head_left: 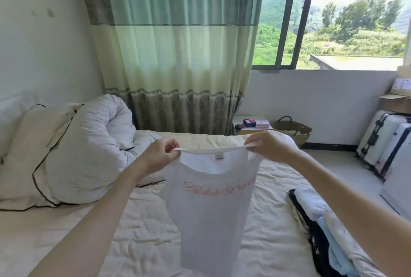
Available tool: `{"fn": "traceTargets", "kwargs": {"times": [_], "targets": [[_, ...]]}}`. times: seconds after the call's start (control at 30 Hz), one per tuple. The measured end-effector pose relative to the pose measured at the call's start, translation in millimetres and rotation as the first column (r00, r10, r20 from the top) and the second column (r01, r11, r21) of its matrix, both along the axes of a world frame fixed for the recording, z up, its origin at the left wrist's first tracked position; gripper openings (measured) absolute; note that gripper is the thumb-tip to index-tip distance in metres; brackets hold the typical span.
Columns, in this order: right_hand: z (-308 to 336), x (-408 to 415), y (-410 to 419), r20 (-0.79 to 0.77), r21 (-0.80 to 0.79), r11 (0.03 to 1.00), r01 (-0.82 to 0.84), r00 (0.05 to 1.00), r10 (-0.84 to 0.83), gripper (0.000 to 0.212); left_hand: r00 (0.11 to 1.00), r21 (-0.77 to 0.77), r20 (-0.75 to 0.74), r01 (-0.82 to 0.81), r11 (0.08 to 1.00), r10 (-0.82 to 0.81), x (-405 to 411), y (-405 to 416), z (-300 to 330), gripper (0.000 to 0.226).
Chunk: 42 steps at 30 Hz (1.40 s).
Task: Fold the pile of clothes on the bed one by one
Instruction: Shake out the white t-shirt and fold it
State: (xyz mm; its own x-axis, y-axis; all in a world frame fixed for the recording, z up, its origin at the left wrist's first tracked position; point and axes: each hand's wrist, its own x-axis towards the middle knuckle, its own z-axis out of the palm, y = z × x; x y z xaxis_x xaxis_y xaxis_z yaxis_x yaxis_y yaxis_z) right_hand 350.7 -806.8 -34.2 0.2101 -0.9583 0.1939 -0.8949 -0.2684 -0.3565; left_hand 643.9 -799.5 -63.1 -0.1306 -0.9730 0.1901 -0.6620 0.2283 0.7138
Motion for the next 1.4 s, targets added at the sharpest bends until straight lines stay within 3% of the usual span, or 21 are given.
{"fn": "traceTargets", "kwargs": {"times": [0.1, 0.2, 0.27, 0.33, 0.37, 0.47, 0.5, 0.57, 0.67, 0.77, 0.83, 0.87, 0.97, 1.07, 1.23, 1.3, 1.4], "targets": [[2, -7, -9, 0.123, -0.025, 0.999, -0.045, 0.991, 0.048, 0.017, 0.994, -0.058, -0.093, 0.058, 0.997, -0.063, 9, 2, 19, 0.012], [3, -5, -12, 0.221, -0.225, 0.974, -0.019, 0.973, 0.07, 0.015, 0.981, -0.074, -0.117, 0.146, 0.986, -0.154, 12, 7, 40, 0.007], [5, -5, -13, 0.212, -0.167, 0.985, -0.038, 0.974, 0.074, 0.014, 0.979, 0.056, 0.001, 0.205, 0.977, -0.205, 15, 13, 51, 0.027], [8, -9, -11, 0.109, -0.044, 0.993, -0.111, 0.987, 0.116, 0.015, 0.959, 0.181, 0.096, 0.248, 0.952, -0.268, 21, 16, 54, 0.041], [9, -12, -12, 0.135, -0.048, 0.992, -0.118, 0.983, 0.123, 0.014, 0.95, 0.188, 0.079, 0.283, 0.941, -0.302, 24, 19, 54, 0.042], [12, -15, -12, 0.393, -0.138, 0.99, -0.036, 0.915, 0.088, 0.011, 0.932, 0.085, -0.182, 0.332, 0.939, -0.313, 31, 26, 53, 0.037], [10, -14, -11, 0.382, -0.111, 0.992, -0.055, 0.919, 0.094, 0.011, 0.922, 0.078, -0.218, 0.344, 0.936, -0.32, 31, 26, 51, 0.034], [0, -14, -10, 0.245, -0.01, 0.999, -0.051, 0.968, 0.052, 0.012, 0.927, 0.134, -0.114, 0.372, 0.919, -0.358, 26, 30, 46, 0.028], [-7, -24, -12, 0.326, -0.053, 0.997, 0.063, 0.944, -0.043, 0.015, 0.932, 0.164, -0.074, 0.362, 0.918, -0.354, 16, 34, 43, 0.025], [-8, -26, -8, 0.257, -0.095, 0.986, 0.134, 0.961, -0.106, 0.018, 0.974, 0.02, -0.058, 0.219, 0.975, -0.218, 13, 32, 45, 0.005], [-11, -24, -4, 0.247, -0.019, 0.993, 0.116, 0.963, -0.108, 0.018, 0.994, -0.075, -0.034, 0.105, 0.992, -0.108, 12, 28, 45, 0.011], [-11, -25, -2, 0.356, 0.075, 0.993, 0.086, 0.928, -0.107, 0.014, 0.997, -0.11, -0.039, 0.069, 0.992, -0.073, 11, 26, 44, 0.014], [-16, -27, 6, 0.707, 0.36, 0.915, -0.183, 0.693, -0.139, 0.005, 0.998, -0.156, -0.063, 0.007, 0.988, -0.018, 14, 23, 40, 0.024], [-22, -23, 14, 0.795, 0.314, 0.892, -0.326, 0.604, -0.059, 0.011, 0.996, -0.176, -0.074, -0.054, 0.983, 0.041, 20, 21, 36, 0.033], [-22, -4, 18, 0.818, 0.156, 0.931, -0.329, 0.571, 0.065, 0.037, 0.993, -0.186, -0.052, -0.116, 0.976, 0.108, 31, 21, 28, 0.014], [-20, 2, 17, 0.818, 0.136, 0.935, -0.328, 0.569, 0.081, 0.037, 0.989, -0.185, -0.069, -0.14, 0.973, 0.129, 34, 21, 22, 0.017], [-19, 7, 16, 0.865, 0.131, 0.91, -0.393, 0.494, 0.089, 0.039, 0.985, -0.155, -0.09, -0.162, 0.975, 0.149, 38, 21, 16, 0.02]]}}
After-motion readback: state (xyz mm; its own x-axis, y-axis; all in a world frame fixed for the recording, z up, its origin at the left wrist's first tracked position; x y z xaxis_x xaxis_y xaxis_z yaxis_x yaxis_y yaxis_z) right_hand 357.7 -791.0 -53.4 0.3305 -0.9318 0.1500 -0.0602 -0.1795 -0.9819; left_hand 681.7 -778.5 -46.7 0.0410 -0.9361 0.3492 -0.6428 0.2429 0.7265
